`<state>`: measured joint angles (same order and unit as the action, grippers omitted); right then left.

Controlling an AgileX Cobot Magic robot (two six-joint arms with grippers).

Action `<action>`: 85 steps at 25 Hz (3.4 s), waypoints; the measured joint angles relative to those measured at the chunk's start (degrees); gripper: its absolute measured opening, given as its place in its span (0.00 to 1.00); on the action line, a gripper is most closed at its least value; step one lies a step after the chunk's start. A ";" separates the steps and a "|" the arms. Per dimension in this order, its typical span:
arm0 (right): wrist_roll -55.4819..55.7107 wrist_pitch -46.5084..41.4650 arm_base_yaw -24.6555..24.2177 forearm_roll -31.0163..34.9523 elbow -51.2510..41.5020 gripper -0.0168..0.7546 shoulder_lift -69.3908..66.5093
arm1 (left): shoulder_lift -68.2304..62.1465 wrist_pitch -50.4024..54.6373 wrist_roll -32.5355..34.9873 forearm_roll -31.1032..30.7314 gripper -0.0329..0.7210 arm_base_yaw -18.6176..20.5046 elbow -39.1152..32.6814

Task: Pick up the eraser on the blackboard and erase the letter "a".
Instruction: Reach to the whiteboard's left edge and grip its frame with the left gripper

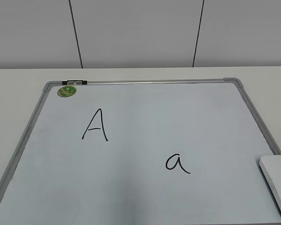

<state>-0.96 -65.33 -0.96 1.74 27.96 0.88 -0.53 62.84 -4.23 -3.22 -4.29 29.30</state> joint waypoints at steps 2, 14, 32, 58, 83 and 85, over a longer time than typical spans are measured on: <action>0.00 0.00 0.00 0.00 0.00 0.69 0.00 | 0.00 0.00 0.00 0.00 0.32 0.00 0.00; 0.00 0.00 0.00 0.00 0.00 0.69 0.00 | -0.57 0.00 0.00 0.00 0.32 0.00 0.12; 0.00 0.00 0.00 0.00 0.00 0.69 0.00 | -53.24 -0.23 0.00 3.22 0.36 0.00 19.74; 0.00 0.00 0.00 0.00 0.00 0.69 0.00 | -101.64 -5.93 0.00 4.65 0.37 -0.11 45.53; 0.00 0.00 0.00 0.00 0.00 0.69 0.00 | -119.86 -7.83 1.66 6.16 0.37 -0.11 54.28; 0.00 0.00 0.00 0.00 0.00 0.69 0.00 | -120.49 -7.83 1.66 6.16 0.37 -0.11 54.28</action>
<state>-0.96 -65.33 -0.96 1.74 27.96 0.88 -121.02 55.01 -2.57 2.94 -4.39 83.58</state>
